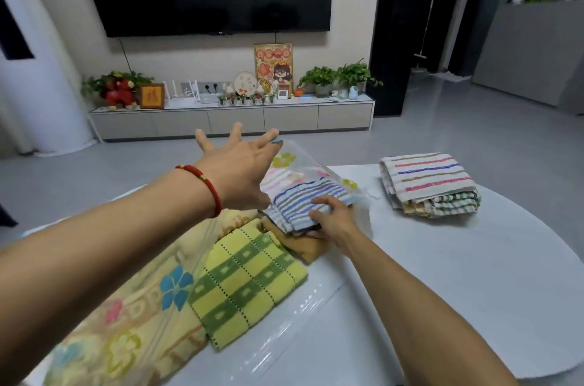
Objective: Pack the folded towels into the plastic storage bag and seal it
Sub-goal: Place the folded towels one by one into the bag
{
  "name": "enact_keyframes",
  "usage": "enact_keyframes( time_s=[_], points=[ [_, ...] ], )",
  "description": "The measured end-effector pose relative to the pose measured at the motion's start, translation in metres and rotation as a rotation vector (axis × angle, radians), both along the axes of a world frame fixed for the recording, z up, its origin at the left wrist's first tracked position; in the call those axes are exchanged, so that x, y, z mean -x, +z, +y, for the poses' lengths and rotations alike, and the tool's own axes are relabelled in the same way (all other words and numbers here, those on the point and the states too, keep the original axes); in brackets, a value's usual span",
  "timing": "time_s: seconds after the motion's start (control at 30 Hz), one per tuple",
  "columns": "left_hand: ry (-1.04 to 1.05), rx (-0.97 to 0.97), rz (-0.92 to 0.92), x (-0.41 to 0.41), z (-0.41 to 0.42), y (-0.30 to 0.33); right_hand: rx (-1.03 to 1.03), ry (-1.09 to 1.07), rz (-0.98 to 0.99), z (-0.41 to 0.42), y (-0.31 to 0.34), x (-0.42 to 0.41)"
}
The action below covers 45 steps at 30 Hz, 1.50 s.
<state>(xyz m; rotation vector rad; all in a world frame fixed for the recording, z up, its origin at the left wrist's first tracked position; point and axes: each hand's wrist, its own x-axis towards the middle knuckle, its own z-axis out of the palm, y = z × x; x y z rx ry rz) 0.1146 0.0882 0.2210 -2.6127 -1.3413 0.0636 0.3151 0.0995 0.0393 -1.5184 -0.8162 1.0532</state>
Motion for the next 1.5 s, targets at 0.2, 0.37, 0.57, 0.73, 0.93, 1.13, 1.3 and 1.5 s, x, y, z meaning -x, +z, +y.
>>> enact_keyframes(
  time_s=[0.2, 0.37, 0.57, 0.73, 0.93, 1.13, 1.3, 1.5],
  points=[
    [-0.028, -0.023, 0.023, 0.000, -0.003, -0.010, -0.047, -0.070, -0.306, 0.017, -0.001, -0.003],
    [-0.045, -0.030, -0.003, -0.006, -0.008, -0.018, -0.011, 0.092, -0.480, 0.001, -0.007, -0.022],
    [-0.058, -0.058, -0.066, -0.018, -0.007, -0.033, 0.043, 0.322, -0.784, -0.048, 0.011, -0.072],
    [-0.098, -0.062, -0.089, -0.033, 0.003, -0.046, 0.136, -0.004, -0.913, -0.087, 0.015, -0.151],
    [-0.111, -0.066, -0.109, -0.060, 0.021, -0.059, 0.245, -0.454, -1.333, -0.053, 0.017, -0.256],
    [-0.092, -0.064, -0.136, -0.075, 0.036, -0.063, 0.488, -0.308, -1.176, 0.013, 0.016, -0.304],
    [-0.106, -0.077, -0.138, -0.072, 0.035, -0.065, 0.496, -0.391, -1.060, 0.030, 0.012, -0.299],
    [-0.094, -0.056, -0.139, -0.069, 0.033, -0.059, 0.423, -0.364, -0.909, 0.029, 0.038, -0.299]
  ],
)
